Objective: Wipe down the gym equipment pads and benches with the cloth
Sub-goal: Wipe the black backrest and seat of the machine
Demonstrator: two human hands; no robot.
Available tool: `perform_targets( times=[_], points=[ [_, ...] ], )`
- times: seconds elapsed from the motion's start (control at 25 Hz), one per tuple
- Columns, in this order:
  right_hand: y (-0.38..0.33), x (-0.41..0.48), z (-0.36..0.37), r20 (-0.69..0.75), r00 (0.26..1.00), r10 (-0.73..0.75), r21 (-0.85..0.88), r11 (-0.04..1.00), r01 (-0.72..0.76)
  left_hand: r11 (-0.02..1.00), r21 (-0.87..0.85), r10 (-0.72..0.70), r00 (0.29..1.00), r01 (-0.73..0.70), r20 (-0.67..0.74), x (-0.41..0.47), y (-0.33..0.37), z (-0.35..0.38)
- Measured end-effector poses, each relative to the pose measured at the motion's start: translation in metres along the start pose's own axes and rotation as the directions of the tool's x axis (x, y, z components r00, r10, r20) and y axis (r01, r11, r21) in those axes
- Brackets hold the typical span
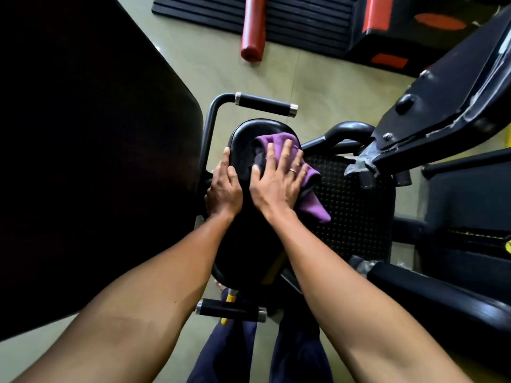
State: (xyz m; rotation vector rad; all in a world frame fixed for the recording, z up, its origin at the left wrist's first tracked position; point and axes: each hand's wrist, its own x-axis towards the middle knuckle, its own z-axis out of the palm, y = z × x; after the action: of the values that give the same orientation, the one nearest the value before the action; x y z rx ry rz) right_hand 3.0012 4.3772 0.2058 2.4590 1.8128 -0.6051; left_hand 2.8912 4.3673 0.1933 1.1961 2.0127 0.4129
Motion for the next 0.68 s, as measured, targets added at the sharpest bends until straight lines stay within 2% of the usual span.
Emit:
perform_targets(
  times=[0.12,0.28,0.32,0.4,0.48,0.52,0.56,0.68],
  points=[
    [-0.003,-0.027,0.011,0.005,0.972,-0.233,-0.073,0.970,0.233,0.998,-0.055,0.040,0.998,-0.037,0.043,0.002,-0.009,-0.004],
    [0.057,-0.068,0.006,-0.005,0.906,-0.423,-0.145,0.897,0.418,0.990,-0.139,0.047,0.998,-0.039,0.050,-0.023,-0.032,-0.009],
    [0.072,-0.067,0.001,-0.001,0.907,-0.421,-0.158,0.896,0.416,0.987,-0.153,0.048,0.998,-0.041,0.040,-0.034,-0.039,-0.010],
    [0.081,-0.056,-0.008,0.016,0.952,-0.307,-0.152,0.940,0.306,0.980,-0.191,0.063,0.997,-0.054,0.038,-0.050,-0.052,-0.010],
    [0.058,-0.043,-0.007,0.010,0.985,-0.172,-0.116,0.978,0.172,0.977,-0.207,0.057,0.997,-0.046,0.044,-0.058,-0.062,-0.012],
    [0.040,-0.041,-0.002,0.006,0.988,-0.154,-0.111,0.982,0.154,0.976,-0.212,0.053,0.998,-0.044,0.036,-0.063,-0.066,-0.012],
    [0.023,-0.041,0.003,0.014,0.984,-0.180,-0.109,0.978,0.180,0.974,-0.220,0.053,0.998,-0.047,0.023,-0.067,-0.071,-0.011],
    [0.003,-0.058,0.018,0.071,0.923,-0.378,-0.131,0.914,0.385,0.972,-0.224,0.066,0.998,-0.064,-0.001,-0.079,-0.080,-0.008]
  ],
)
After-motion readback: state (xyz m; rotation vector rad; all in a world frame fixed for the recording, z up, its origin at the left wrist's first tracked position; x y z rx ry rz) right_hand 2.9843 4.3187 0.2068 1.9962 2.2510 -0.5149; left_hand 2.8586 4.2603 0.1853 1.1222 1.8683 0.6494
